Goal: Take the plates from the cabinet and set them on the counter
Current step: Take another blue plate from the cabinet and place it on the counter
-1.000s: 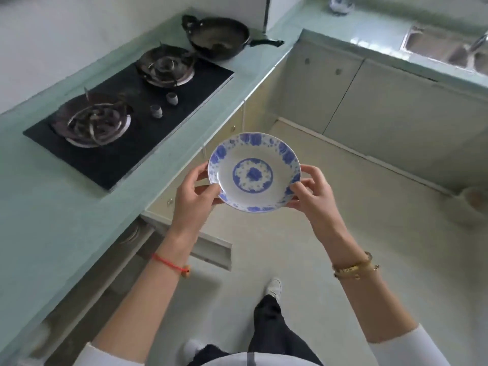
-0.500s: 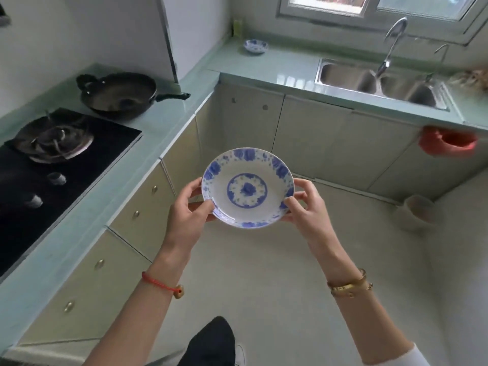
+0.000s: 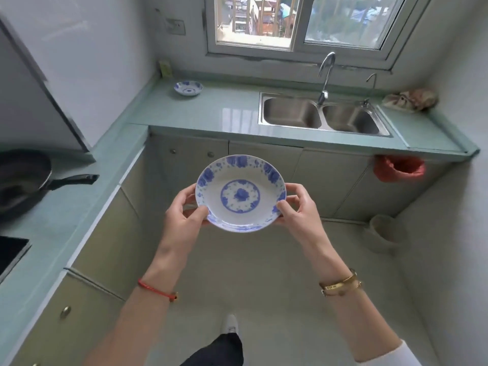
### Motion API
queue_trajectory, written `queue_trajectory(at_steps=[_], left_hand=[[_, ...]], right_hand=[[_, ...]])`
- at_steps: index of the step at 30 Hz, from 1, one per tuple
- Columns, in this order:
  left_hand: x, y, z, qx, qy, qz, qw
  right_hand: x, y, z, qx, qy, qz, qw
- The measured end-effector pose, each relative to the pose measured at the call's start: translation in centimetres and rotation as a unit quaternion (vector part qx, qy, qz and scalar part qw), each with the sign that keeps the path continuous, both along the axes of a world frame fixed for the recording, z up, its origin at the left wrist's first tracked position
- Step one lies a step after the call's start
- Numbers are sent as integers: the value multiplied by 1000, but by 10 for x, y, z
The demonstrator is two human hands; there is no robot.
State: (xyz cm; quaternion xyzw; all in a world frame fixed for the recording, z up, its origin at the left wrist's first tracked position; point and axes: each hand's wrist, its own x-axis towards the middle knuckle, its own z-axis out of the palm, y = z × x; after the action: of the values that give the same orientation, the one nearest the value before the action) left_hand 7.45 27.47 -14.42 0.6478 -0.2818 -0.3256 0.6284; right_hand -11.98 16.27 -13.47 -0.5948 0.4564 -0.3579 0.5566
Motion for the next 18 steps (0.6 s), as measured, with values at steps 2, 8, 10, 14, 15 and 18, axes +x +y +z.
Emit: queue_trajectory(at_steps=[2, 8, 10, 14, 15, 18], left_hand=[[14, -46, 8, -6, -8, -15, 1000], [55, -159, 19, 2, -14, -38, 999], [69, -195, 15, 1, -9, -33, 999], [92, -254, 8, 7, -4, -25, 1000], [99, -272, 6, 9, -4, -20, 1000], [118, -325, 5, 11, 2, -3, 1000]], right_hand=[[11, -40, 7, -3, -8, -14, 1000], [46, -145, 14, 0, -1, -37, 999], [60, -183, 9, -1, 0, -34, 999], [86, -246, 2, -2, 5, -22, 1000], [94, -267, -1, -2, 7, -17, 1000], [118, -327, -4, -9, 13, 5, 1000]])
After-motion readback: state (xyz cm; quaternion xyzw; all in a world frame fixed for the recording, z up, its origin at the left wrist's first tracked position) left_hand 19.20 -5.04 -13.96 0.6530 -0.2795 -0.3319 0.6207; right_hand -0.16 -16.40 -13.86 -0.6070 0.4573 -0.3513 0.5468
